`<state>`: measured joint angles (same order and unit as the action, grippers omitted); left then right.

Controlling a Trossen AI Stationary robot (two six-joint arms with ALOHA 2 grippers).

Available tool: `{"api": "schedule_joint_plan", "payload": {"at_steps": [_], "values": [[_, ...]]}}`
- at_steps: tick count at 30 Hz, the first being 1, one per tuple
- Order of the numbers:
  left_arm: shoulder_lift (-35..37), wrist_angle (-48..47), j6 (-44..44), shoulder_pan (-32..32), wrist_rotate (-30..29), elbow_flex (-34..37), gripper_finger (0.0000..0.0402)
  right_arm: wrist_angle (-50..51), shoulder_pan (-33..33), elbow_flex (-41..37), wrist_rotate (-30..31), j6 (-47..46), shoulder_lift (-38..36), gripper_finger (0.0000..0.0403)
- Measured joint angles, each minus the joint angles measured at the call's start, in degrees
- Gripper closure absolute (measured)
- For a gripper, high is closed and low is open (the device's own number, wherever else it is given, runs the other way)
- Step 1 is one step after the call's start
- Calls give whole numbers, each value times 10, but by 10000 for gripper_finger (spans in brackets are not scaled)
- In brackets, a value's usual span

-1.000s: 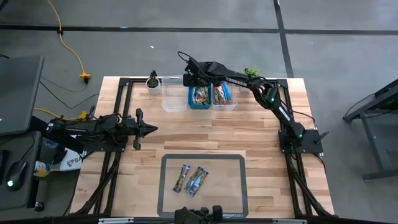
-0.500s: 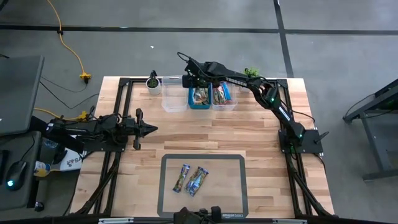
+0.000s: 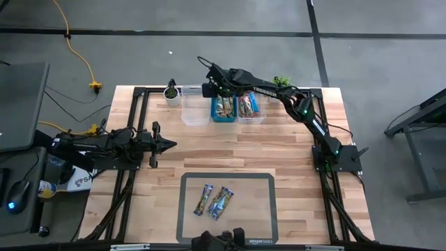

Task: Pick and place Granola Bars by type
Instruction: Put the blue granola bar into the left transparent bin

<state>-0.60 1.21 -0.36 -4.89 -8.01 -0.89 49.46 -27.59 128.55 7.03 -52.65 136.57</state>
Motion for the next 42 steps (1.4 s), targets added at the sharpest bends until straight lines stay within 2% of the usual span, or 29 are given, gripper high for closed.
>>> {"api": "schedule_joint_plan", "payload": {"at_steps": [10, 15, 20, 24, 28, 42], "values": [[0, 0, 0, 0, 0, 0, 401, -100, -18, 0, -47, 79, -25, 225], [0, 0, 0, 0, 0, 0, 401, -124, -28, 0, -128, 158, -55, 232], [0, 0, 0, 0, 0, 0, 401, -128, -31, 0, -233, 223, -100, 241], [0, 0, 0, 0, 0, 0, 401, -122, -23, 0, -304, 249, -133, 246], [0, 0, 0, 0, 0, 0, 401, -125, -3, 0, -348, 257, -170, 245], [0, 0, 0, 0, 0, 0, 401, -111, 128, 0, -359, 312, -239, 251]]}}
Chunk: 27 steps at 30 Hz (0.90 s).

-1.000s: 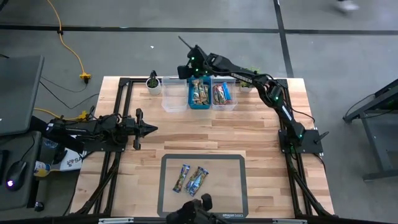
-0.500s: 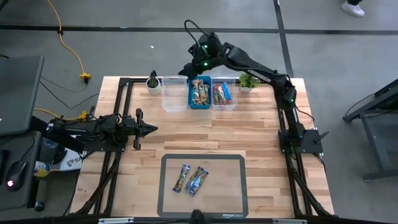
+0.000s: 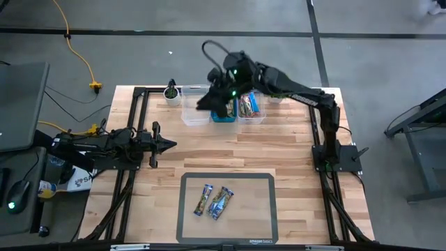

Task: Pick and place Granola Bars by type
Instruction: Put the blue granola bar into the left transparent bin

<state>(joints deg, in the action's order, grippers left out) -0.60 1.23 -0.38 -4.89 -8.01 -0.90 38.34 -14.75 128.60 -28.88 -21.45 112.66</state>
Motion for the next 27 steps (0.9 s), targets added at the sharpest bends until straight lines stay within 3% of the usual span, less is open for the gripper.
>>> {"api": "schedule_joint_plan", "payload": {"at_steps": [5, 13, 27], "values": [[0, 0, 0, 0, 0, 0, 401, 4, 61, -1, 6, -56, 0, 254], [0, 0, 0, 0, 0, 0, 401, 39, 174, -1, 112, -156, 0, 257], [0, 0, 0, 0, 0, 0, 401, 40, 352, -1, 435, -297, 5, 260]]}}
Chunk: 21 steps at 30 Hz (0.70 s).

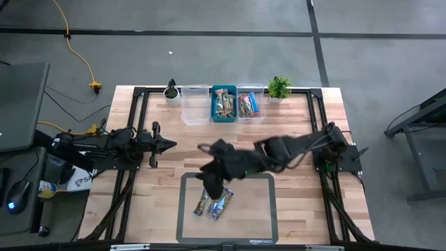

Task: Pick and place Granola Bars by type
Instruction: Put the blue granola bar into the left transparent bin

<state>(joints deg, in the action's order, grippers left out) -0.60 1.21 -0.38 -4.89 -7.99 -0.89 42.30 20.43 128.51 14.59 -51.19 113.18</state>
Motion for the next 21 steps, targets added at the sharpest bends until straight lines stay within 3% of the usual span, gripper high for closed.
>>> {"api": "schedule_joint_plan", "payload": {"at_steps": [5, 10, 21], "values": [[0, 0, 0, 0, 0, 0, 401, -11, 50, 0, 78, -33, 23, 260], [0, 0, 0, 0, 0, 0, 401, -10, 77, 0, 92, -68, 56, 259], [0, 0, 0, 0, 0, 0, 401, -7, 81, 0, 88, -360, 177, 240]]}}
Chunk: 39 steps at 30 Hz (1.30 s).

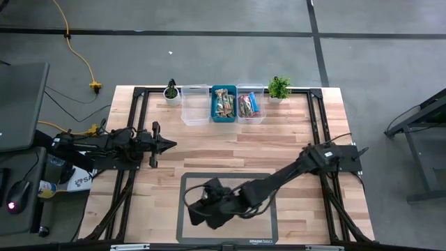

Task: Pick and place Granola Bars by type
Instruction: Put the blue granola bar into the left transparent bin

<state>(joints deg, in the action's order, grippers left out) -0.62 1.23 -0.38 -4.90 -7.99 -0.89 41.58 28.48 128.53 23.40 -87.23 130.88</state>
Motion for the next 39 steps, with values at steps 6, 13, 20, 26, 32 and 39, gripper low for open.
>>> {"api": "schedule_joint_plan", "payload": {"at_steps": [6, 13, 20, 26, 32, 39], "values": [[0, 0, 0, 0, 0, 0, 401, 26, -12, 0, -86, -133, 66, 224], [0, 0, 0, 0, 0, 0, 401, 74, -30, 0, -137, -181, 80, 213], [0, 0, 0, 0, 0, 0, 401, 178, -35, 0, -208, -240, 78, 211], [0, 0, 0, 0, 0, 0, 401, 214, -39, 0, -232, -267, 78, 190], [0, 0, 0, 0, 0, 0, 401, 228, -56, 0, -237, -269, 79, 161], [0, 0, 0, 0, 0, 0, 401, 282, -72, 0, -253, -274, 80, 158]]}}
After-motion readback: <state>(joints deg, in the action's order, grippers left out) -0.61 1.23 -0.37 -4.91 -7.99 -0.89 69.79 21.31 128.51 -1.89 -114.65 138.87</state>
